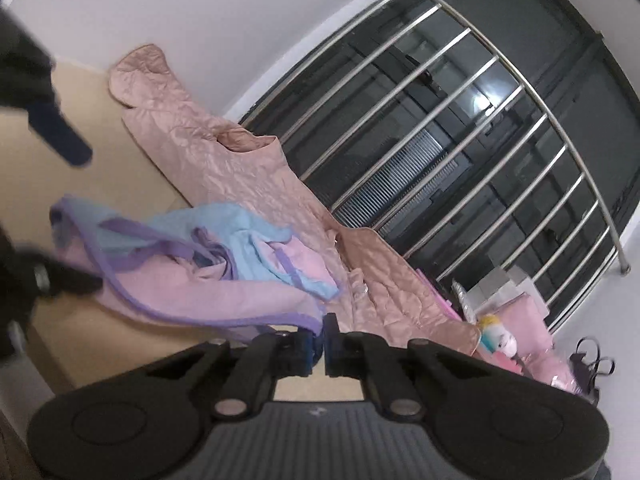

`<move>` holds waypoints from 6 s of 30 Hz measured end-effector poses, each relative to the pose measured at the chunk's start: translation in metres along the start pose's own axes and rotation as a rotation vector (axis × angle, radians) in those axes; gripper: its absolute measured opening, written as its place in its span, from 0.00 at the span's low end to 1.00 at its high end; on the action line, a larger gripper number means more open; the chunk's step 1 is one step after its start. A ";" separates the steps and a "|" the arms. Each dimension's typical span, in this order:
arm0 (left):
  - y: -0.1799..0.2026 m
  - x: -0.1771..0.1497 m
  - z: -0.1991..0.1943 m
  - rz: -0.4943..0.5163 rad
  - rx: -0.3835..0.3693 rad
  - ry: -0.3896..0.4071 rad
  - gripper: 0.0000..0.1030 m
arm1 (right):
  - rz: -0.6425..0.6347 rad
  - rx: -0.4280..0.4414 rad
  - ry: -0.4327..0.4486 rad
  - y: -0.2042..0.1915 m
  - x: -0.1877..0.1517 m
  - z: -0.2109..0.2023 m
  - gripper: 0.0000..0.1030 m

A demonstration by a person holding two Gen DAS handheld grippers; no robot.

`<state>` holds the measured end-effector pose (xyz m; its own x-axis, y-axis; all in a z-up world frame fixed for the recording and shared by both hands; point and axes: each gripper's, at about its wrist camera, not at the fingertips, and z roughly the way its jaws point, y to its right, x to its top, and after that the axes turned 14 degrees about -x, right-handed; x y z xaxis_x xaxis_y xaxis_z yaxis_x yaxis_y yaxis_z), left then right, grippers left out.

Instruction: Fold clothes

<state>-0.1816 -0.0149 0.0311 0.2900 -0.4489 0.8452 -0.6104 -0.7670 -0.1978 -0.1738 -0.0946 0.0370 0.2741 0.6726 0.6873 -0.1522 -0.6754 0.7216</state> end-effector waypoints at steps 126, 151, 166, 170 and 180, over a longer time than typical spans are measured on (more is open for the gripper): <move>-0.109 0.029 0.034 -0.462 0.004 -0.127 0.71 | 0.480 0.500 -0.511 0.089 -0.072 0.092 0.34; -0.109 0.014 0.082 -0.701 0.019 -0.144 0.01 | 0.531 0.378 -0.526 0.078 -0.077 0.143 0.00; -0.159 0.026 0.013 -0.880 0.083 -0.010 0.43 | 0.460 0.660 -0.257 0.042 -0.021 0.072 0.39; -0.172 0.027 -0.012 -0.854 0.167 0.013 0.50 | 0.368 0.681 -0.202 -0.015 0.014 0.067 0.38; -0.181 0.018 -0.011 -0.873 0.209 -0.035 0.51 | 0.395 0.710 -0.305 -0.016 0.002 0.078 0.02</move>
<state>-0.0743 0.1210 0.0875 0.6123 0.3221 0.7221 -0.0162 -0.9079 0.4188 -0.0964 -0.1064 0.0202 0.5845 0.3070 0.7511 0.3106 -0.9398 0.1424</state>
